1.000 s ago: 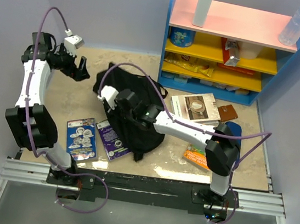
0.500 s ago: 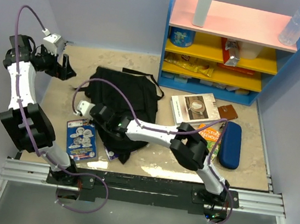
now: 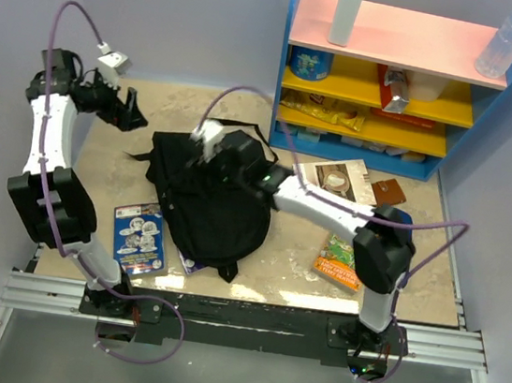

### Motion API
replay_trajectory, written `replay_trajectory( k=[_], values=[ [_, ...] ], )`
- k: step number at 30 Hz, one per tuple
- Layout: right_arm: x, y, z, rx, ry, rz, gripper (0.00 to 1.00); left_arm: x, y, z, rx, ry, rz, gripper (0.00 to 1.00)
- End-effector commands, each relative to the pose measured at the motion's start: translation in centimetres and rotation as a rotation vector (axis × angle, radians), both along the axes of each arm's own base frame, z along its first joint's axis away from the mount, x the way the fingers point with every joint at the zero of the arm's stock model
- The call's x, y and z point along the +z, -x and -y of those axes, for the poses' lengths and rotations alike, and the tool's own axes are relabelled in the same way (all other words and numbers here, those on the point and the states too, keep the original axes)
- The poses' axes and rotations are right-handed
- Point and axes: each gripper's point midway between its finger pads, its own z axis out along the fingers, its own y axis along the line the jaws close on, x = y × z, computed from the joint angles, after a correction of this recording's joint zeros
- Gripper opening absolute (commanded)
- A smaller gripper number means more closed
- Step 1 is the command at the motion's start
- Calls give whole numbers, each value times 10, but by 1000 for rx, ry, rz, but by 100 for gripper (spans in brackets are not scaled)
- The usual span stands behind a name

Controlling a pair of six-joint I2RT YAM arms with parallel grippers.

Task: Pack the student bag
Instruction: Adjust the student bag at the center of the board.

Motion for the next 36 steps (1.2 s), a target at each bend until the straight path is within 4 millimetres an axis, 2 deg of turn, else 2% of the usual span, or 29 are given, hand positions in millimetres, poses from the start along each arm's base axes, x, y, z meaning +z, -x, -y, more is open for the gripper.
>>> replay_trajectory(
  k=[1,3,4,5,6,7,8,10,13,14,15,16,20,21,25,29,30,32,36],
  values=[
    [52,-65,33,-138,-190,-30,77,2,-8,69,-178,-24,40,100],
    [49,-81,42,-143,-178,-3,76,-1,-6,92,-232,-2,44,100],
    [50,-88,45,-150,-174,6,76,-3,-3,113,-281,5,37,100],
    [37,-98,50,-140,-165,-17,76,-9,1,124,-308,11,18,100],
    [34,-102,53,-129,-166,-24,76,-17,2,134,-336,8,-4,100],
    [30,-116,62,-136,-169,-15,75,-24,5,149,-366,-3,-19,100],
    [23,-119,62,-119,-168,-22,75,-36,7,154,-371,-4,-35,100],
    [21,-115,57,-16,-189,14,74,-47,10,160,-373,1,-63,100],
    [3,-110,49,112,-157,45,74,-69,15,152,-337,-32,-102,100],
    [-2,-109,47,141,-147,42,73,-81,16,149,-322,-50,-108,100],
    [-15,-101,42,224,-139,30,74,-87,15,143,-296,-83,-107,100],
    [-18,-98,38,258,-135,20,74,-93,16,141,-288,-98,-108,100],
    [-39,-85,33,373,-128,-21,78,-117,5,126,-220,-181,-137,100],
    [-44,-85,32,383,-120,-23,78,-128,1,120,-194,-204,-158,100],
    [-67,-96,30,375,-97,-44,80,-143,-11,114,-168,-237,-175,100],
    [-73,-98,28,404,-115,-80,80,-156,-11,108,-153,-272,-185,100],
    [-69,-101,27,418,-125,-81,80,-158,-10,106,-152,-279,-186,100],
    [-82,-92,33,455,-112,-168,79,-162,-7,105,-152,-287,-193,100],
    [-71,-63,36,573,-151,-253,76,-166,-3,105,-155,-289,-198,100]
  ],
)
